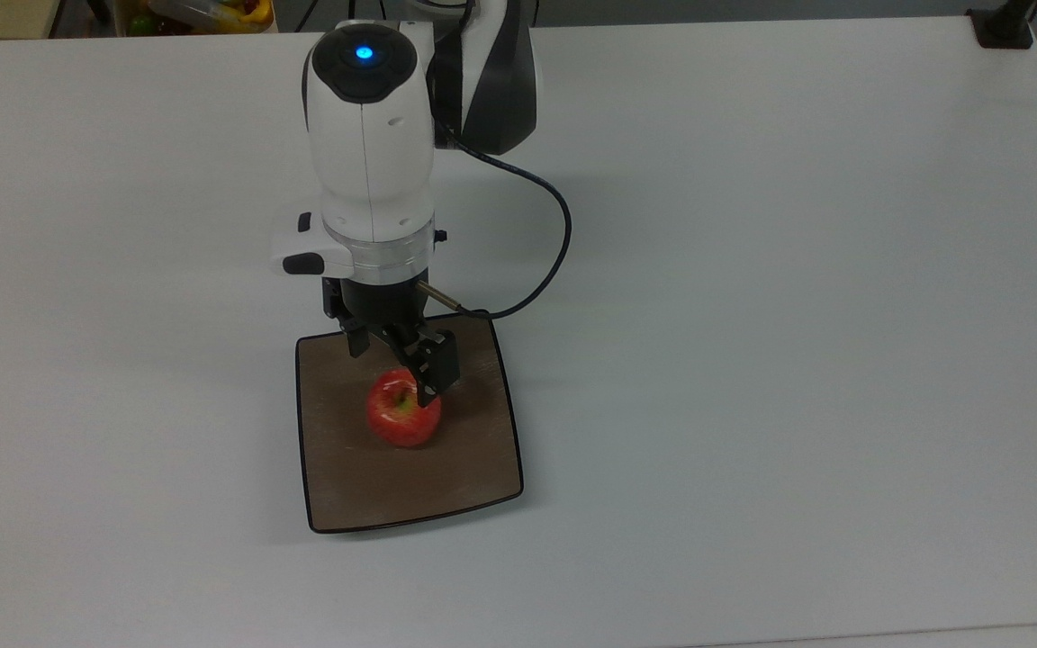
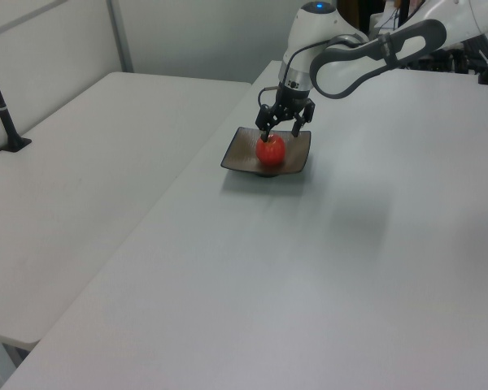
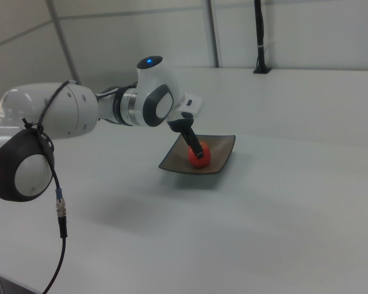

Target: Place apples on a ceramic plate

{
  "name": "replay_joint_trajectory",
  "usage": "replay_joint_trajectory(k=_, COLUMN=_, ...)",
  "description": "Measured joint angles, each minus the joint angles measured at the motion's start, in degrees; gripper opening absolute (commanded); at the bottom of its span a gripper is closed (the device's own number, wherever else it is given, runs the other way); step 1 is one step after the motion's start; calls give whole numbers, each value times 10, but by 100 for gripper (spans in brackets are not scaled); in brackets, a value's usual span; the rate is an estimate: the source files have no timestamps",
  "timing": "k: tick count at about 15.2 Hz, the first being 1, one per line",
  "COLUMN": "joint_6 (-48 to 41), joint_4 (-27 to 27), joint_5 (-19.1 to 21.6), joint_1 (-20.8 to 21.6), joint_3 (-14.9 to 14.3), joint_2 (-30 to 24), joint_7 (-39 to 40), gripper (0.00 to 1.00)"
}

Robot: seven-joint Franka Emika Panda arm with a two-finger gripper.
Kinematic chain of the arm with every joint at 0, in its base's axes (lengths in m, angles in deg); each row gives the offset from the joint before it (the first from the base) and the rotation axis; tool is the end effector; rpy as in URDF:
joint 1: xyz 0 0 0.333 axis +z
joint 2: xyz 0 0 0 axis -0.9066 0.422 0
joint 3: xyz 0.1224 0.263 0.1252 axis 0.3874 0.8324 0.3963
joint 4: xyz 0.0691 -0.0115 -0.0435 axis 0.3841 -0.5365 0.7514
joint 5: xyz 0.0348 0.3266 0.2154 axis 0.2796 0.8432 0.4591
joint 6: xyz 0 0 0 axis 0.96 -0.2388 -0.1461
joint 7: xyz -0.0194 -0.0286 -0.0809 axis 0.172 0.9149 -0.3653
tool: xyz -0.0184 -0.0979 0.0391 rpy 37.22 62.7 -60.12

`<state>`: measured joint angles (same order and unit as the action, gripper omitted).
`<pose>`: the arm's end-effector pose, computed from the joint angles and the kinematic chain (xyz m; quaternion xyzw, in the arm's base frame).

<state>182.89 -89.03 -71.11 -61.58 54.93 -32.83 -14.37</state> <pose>0.7415 0.0437 0.3828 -0.9416 0.2973 -0.1545 0.0326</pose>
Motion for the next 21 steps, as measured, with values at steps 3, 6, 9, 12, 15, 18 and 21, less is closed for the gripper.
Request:
replay_joint_trajectory(k=3, joint_6=-35, joint_4=8, joint_5=-16, joint_1=-5, joint_3=4, joint_2=-13, joint_7=23, gripper=100)
replay_joint_trajectory(k=6, joint_6=-117, joint_4=8, joint_5=-18, joint_1=-6, joint_3=10, joint_2=-46, joint_7=103, gripper=100)
replay_joint_trajectory(k=9, joint_6=-211, joint_4=-4, joint_5=-18, joint_1=-5, joint_3=15, joint_2=-97, joint_7=209, gripper=100)
replay_joint_trajectory(k=12, joint_6=-253, joint_4=-47, joint_5=-18, joint_1=-4, joint_3=16, joint_2=-160, joint_7=261, gripper=100)
replay_joint_trajectory(k=15, joint_6=-256, joint_4=-119, joint_5=-17, joint_1=3, joint_3=16, joint_2=-230, joint_7=268, gripper=100)
replay_joint_trajectory(k=18, joint_6=-256, joint_4=-172, joint_5=-9, joint_1=13, joint_3=14, joint_2=-278, joint_7=268, gripper=100)
replay_joint_trajectory(k=21, joint_6=-245, joint_4=-194, joint_5=23, joint_1=16, joint_3=-2, joint_2=-306, joint_7=269, gripper=100)
